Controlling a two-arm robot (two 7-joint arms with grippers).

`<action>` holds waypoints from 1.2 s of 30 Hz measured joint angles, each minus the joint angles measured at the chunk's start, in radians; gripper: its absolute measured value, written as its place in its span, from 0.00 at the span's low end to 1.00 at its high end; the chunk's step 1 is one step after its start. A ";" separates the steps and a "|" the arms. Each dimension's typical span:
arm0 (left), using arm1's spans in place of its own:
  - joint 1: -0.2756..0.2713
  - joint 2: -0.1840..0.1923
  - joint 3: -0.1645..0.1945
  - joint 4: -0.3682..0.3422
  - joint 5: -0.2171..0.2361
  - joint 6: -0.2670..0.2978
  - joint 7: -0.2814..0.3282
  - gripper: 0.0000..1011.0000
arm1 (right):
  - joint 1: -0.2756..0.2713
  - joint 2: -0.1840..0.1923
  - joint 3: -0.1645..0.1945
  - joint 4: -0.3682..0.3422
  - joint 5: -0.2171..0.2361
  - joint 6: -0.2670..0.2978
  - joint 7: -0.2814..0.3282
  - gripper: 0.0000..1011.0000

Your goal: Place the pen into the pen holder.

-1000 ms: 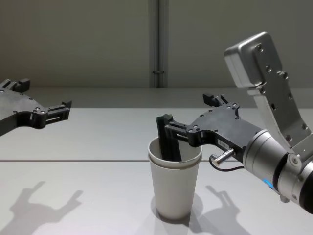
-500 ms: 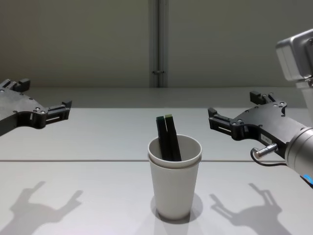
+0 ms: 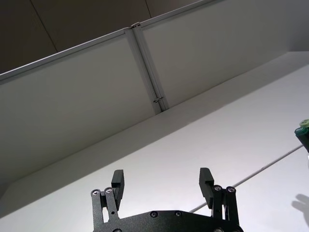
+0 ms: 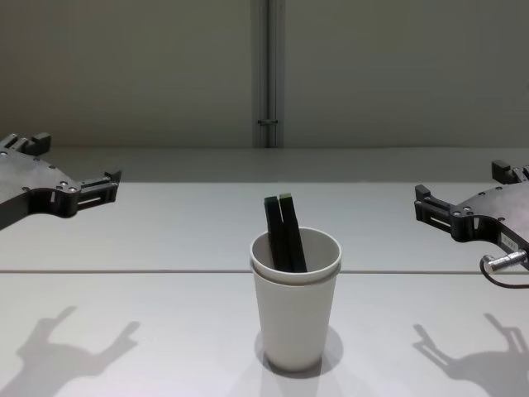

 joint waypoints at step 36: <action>0.000 0.000 0.000 0.000 0.000 0.000 0.000 0.99 | 0.051 0.210 -0.107 -0.013 0.157 0.001 -0.016 0.99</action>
